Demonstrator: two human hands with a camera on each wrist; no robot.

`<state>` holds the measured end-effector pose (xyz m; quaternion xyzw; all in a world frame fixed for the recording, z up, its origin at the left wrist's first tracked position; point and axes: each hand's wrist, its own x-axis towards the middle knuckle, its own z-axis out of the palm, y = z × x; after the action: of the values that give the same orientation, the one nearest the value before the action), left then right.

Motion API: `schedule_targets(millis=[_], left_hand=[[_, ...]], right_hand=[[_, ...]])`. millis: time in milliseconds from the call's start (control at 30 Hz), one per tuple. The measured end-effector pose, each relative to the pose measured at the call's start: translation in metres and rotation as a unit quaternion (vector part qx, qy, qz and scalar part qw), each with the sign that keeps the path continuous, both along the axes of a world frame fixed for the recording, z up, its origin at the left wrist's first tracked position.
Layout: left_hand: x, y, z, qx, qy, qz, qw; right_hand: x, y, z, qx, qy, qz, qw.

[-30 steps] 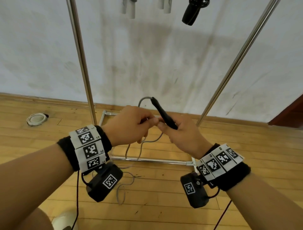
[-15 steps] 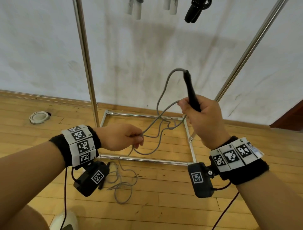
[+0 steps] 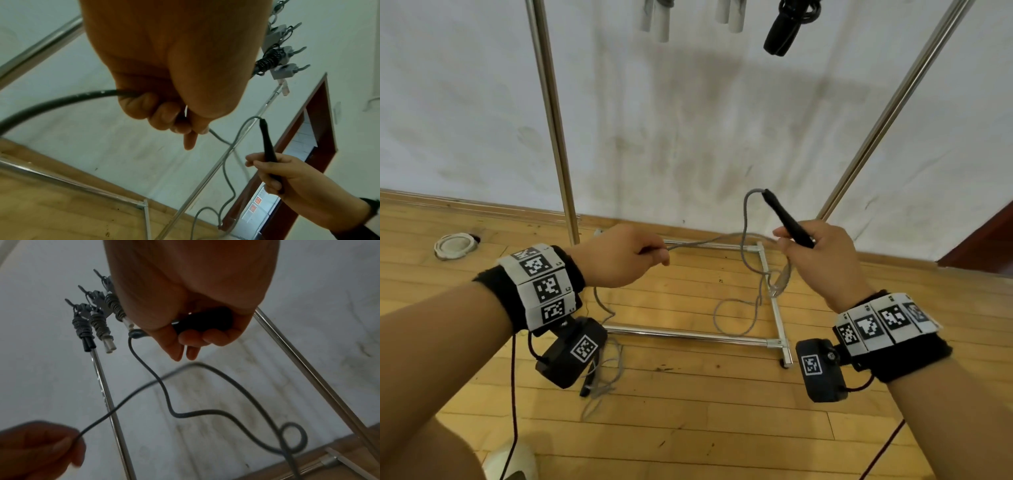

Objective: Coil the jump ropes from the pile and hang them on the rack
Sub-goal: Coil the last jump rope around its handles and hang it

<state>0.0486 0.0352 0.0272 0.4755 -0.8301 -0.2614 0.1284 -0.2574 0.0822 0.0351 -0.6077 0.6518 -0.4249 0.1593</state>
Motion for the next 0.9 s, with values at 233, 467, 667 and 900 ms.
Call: schedule_targets(millis=[233, 467, 667, 900], left_hand=[[-0.029, 0.019, 0.014, -0.087, 0.023, -0.055, 0.994], [-0.031, 0.022, 0.021, -0.096, 0.138, -0.016, 0.986], [-0.014, 0.015, 0.007, 0.036, 0.05, -0.103, 0.993], [0.001, 0.008, -0.008, 0.12, -0.04, -0.09, 0.988]], right_hand=[[0.04, 0.013, -0.01, 0.019, 0.028, 0.157, 0.987], [0.07, 0.012, -0.012, 0.044, -0.031, 0.177, 0.983], [0.066, 0.007, 0.004, -0.012, -0.125, 0.139, 0.982], [0.046, 0.001, 0.03, -0.071, -0.231, 0.088, 0.966]])
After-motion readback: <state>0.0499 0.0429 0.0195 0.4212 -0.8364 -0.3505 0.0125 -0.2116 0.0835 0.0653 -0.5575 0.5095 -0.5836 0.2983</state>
